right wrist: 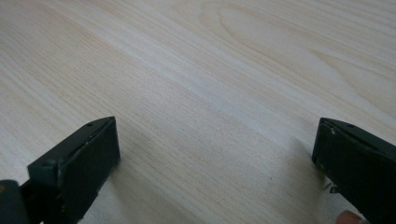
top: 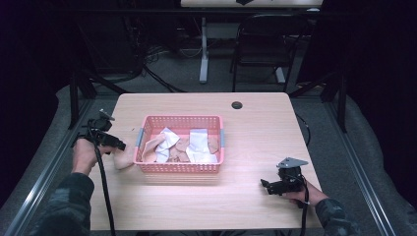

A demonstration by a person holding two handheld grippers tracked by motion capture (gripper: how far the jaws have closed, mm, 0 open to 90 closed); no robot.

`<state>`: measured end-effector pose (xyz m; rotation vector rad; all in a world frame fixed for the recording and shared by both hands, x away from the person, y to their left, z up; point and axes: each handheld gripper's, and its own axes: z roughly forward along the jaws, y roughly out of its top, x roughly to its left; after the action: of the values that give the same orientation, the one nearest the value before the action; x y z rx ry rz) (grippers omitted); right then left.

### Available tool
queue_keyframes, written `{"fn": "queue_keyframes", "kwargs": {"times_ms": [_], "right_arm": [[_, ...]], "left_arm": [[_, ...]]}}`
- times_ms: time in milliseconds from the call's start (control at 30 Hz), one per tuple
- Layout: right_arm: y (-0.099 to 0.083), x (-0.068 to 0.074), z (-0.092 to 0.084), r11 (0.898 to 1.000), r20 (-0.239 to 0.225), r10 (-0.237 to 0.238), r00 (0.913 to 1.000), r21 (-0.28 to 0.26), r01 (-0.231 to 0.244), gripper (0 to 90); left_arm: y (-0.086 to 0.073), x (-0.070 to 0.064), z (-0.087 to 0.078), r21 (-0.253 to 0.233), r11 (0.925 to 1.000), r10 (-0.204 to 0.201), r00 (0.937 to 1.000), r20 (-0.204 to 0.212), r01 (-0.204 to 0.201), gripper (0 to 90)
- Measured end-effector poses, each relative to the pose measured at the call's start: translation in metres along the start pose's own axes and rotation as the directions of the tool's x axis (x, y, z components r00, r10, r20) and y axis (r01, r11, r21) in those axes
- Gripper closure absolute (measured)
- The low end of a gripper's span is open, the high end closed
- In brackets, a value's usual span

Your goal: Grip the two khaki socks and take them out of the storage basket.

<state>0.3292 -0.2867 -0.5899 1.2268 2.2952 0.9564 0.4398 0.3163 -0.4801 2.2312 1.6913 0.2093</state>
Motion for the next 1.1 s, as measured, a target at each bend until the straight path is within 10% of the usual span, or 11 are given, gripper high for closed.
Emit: {"fn": "queue_keyframes", "kwargs": {"times_ms": [533,733,1100], "right_arm": [[0.000,0.000,0.000,1.000,-0.002,0.004,1.0000,-0.001,-0.004,0.0],[0.000,0.000,0.000,1.000,-0.001,0.004,1.0000,-0.001,-0.004,0.0],[0.000,0.000,0.000,1.000,0.003,0.004,1.0000,0.000,-0.004,0.0]], "left_arm": [[0.015,-0.023,-0.048,-0.166,0.9838,0.086,0.9905,0.107,-0.067,15.5],[0.022,-0.050,-0.047,-0.205,0.9668,0.192,0.9630,0.189,-0.152,11.6],[0.034,-0.076,-0.026,-0.183,0.9595,0.247,0.9514,0.183,-0.214,1.1]]}}
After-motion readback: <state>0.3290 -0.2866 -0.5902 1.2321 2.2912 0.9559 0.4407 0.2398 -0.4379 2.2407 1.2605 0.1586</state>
